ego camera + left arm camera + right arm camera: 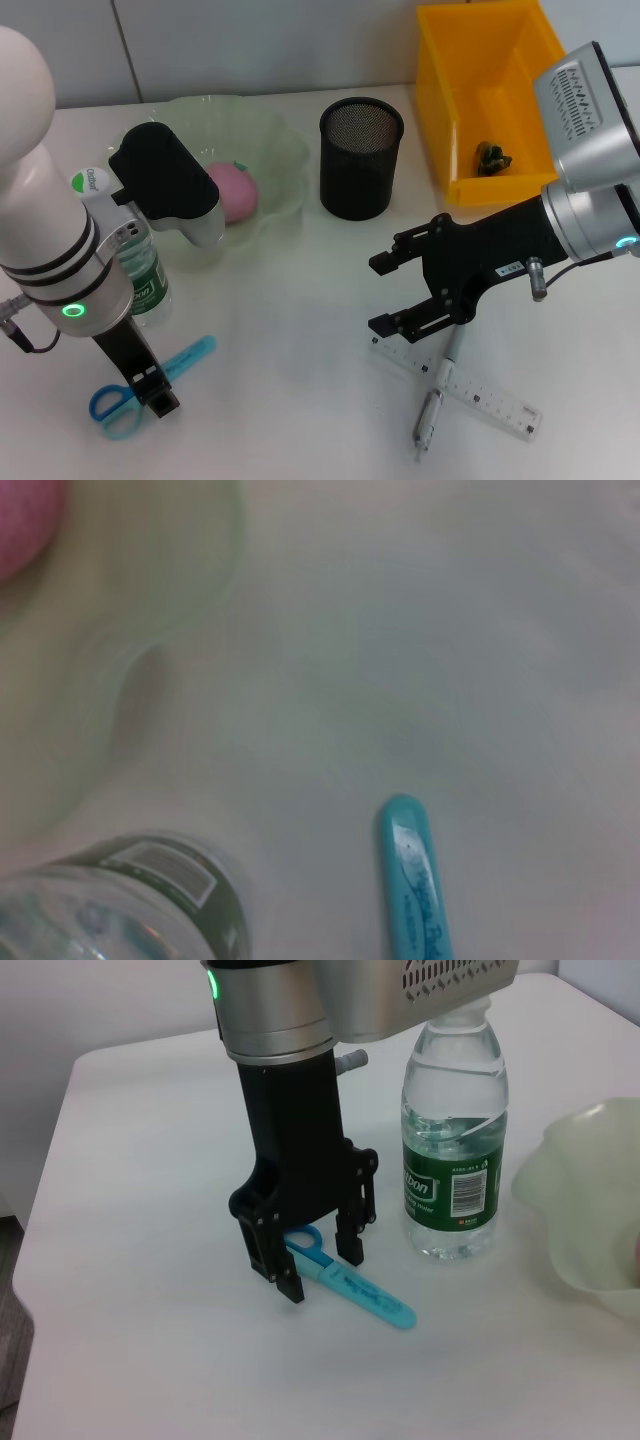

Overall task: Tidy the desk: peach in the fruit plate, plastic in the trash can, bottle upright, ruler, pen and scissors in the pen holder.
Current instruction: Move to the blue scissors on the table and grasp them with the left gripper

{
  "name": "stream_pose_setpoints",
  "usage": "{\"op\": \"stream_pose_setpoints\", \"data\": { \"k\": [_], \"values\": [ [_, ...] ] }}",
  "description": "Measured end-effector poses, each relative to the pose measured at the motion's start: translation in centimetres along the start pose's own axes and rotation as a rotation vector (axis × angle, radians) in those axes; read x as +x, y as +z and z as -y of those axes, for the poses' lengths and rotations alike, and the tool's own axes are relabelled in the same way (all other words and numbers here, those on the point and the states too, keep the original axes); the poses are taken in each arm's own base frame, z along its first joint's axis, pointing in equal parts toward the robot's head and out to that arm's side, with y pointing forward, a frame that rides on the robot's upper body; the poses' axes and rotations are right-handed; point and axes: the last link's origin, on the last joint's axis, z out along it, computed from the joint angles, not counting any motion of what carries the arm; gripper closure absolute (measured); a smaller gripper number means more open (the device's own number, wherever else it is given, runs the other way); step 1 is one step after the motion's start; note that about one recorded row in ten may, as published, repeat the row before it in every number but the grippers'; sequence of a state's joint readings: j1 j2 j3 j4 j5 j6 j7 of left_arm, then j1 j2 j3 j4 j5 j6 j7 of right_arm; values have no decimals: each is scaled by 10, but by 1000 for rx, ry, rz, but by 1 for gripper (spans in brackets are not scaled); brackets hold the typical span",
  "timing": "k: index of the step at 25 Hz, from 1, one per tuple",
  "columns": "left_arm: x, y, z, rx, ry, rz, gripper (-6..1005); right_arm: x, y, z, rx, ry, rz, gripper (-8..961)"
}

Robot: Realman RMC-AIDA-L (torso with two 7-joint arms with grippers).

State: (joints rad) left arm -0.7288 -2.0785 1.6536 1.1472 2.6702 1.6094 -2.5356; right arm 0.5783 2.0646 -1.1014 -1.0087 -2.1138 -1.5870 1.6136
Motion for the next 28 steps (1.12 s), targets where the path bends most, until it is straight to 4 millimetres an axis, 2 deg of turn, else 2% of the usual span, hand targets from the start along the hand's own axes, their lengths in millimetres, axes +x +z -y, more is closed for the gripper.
{"op": "stream_pose_setpoints", "data": {
  "k": [3,28],
  "values": [
    [0,0,0,1,-1,1,412,0,0,0,-1,0,1,198],
    [0,4,3,5,-4,5,438,0,-1,0,-3,2,2,198]
  ]
}}
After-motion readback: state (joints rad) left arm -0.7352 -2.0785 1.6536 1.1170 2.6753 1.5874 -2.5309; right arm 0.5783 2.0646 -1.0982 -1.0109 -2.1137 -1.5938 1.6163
